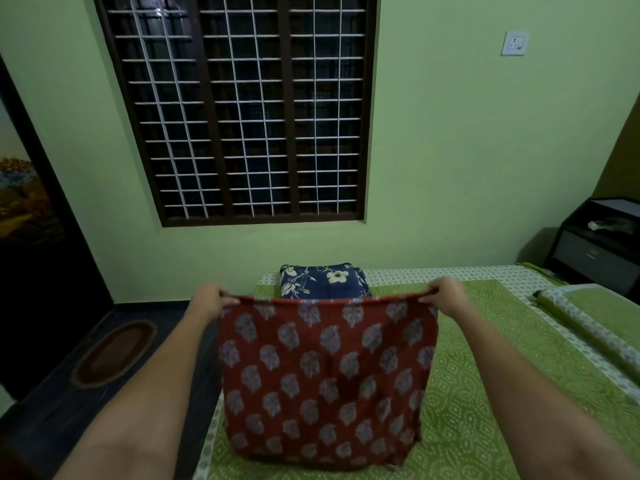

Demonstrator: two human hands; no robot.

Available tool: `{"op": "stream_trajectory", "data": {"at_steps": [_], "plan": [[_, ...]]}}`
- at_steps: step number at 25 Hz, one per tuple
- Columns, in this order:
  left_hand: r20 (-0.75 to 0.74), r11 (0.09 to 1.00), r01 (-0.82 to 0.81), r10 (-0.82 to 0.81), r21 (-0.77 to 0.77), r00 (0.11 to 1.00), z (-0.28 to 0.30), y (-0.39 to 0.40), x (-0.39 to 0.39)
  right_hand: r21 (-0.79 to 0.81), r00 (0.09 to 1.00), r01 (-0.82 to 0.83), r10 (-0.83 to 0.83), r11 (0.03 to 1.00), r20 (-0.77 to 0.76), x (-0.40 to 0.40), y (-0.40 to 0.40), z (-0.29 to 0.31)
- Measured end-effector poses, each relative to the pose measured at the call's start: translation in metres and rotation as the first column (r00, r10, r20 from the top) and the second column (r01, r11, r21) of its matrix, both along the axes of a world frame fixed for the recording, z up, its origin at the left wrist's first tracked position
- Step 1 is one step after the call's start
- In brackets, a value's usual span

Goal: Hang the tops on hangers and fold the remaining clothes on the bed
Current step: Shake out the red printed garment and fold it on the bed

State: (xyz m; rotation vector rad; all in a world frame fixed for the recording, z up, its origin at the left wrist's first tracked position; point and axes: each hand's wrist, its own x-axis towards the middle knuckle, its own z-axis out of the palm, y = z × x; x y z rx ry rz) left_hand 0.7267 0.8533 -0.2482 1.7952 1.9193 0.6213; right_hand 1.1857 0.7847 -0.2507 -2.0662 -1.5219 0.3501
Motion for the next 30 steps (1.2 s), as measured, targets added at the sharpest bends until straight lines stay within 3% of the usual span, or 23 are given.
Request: {"op": "stream_trajectory", "data": {"at_steps": [2, 4, 8, 10, 12, 14, 16, 18, 19, 21, 22, 23, 24, 26, 28, 29, 30], "plan": [[0.029, 0.966, -0.074, 0.069, 0.248, 0.997, 0.03, 0.004, 0.002, 0.255, 0.992, 0.098, -0.074, 0.962, -0.103, 0.0, -0.003, 0.033], [0.085, 0.9, -0.121, 0.094, 0.419, 0.992, 0.056, 0.009, 0.001, 0.391, 0.983, 0.15, -0.093, 0.908, -0.16, 0.006, -0.005, 0.057], [-0.18, 0.904, 0.072, 0.006, 0.421, 0.984, 0.071, 0.026, -0.004, 0.273, 0.996, 0.089, -0.09, 0.958, -0.009, 0.013, 0.001, 0.07], [-0.19, 0.886, 0.062, 0.03, 0.459, 0.981, 0.073, 0.031, -0.003, 0.321, 0.992, 0.125, -0.127, 0.939, -0.014, 0.018, 0.005, 0.069], [-0.068, 0.855, -0.038, 0.086, 0.518, 0.994, 0.074, 0.036, -0.001, 0.386, 0.985, 0.17, -0.149, 0.907, -0.085, 0.021, 0.006, 0.072], [0.29, 0.866, -0.239, 0.116, 0.439, 0.95, 0.078, 0.036, 0.002, 0.389, 0.954, 0.232, -0.13, 0.892, -0.27, 0.021, 0.007, 0.079], [0.715, 0.92, -0.328, 0.081, 0.214, 0.694, 0.089, 0.031, 0.011, 0.381, 0.825, 0.32, -0.058, 0.867, -0.562, 0.019, 0.011, 0.092], [0.849, 0.927, -0.312, -0.013, 0.208, 0.528, 0.107, 0.021, 0.017, 0.425, 0.614, 0.331, 0.15, 0.842, -0.775, 0.011, 0.002, 0.111], [0.887, 0.918, -0.314, -0.08, 0.243, 0.454, 0.118, 0.013, 0.017, 0.487, 0.539, 0.296, 0.277, 0.822, -0.795, 0.009, -0.007, 0.123], [0.942, 0.896, -0.299, -0.292, 0.329, 0.164, 0.14, -0.003, 0.006, 0.654, 0.447, 0.208, 0.524, 0.727, -0.725, 0.012, -0.032, 0.144], [0.91, 0.876, -0.273, -0.415, 0.399, -0.003, 0.152, -0.008, -0.002, 0.758, 0.354, 0.151, 0.681, 0.634, -0.641, 0.015, -0.046, 0.155], [0.857, 0.851, -0.217, -0.506, 0.477, -0.1, 0.163, -0.011, -0.009, 0.825, 0.228, 0.13, 0.793, 0.55, -0.564, 0.016, -0.058, 0.165], [0.849, 0.854, -0.122, -0.518, 0.506, -0.1, 0.176, -0.015, -0.005, 0.857, 0.128, 0.106, 0.848, 0.504, -0.515, 0.01, -0.063, 0.174], [0.847, 0.842, 0.126, -0.531, 0.524, 0.026, 0.202, -0.029, 0.036, 0.875, 0.048, 0.044, 0.874, 0.481, -0.483, -0.021, -0.052, 0.193], [0.78, 0.793, 0.263, -0.6, 0.55, 0.178, 0.219, -0.046, 0.097, 0.865, 0.133, -0.065, 0.864, 0.497, -0.486, -0.07, -0.029, 0.204], [0.751, 0.773, 0.313, -0.624, 0.553, 0.215, 0.223, -0.058, 0.127, 0.846, 0.167, -0.147, 0.856, 0.512, -0.489, -0.096, -0.022, 0.21], [0.751, 0.754, 0.346, -0.637, 0.558, 0.177, 0.223, -0.068, 0.147, 0.823, 0.173, -0.218, 0.85, 0.525, -0.497, -0.117, -0.017, 0.213]]}}
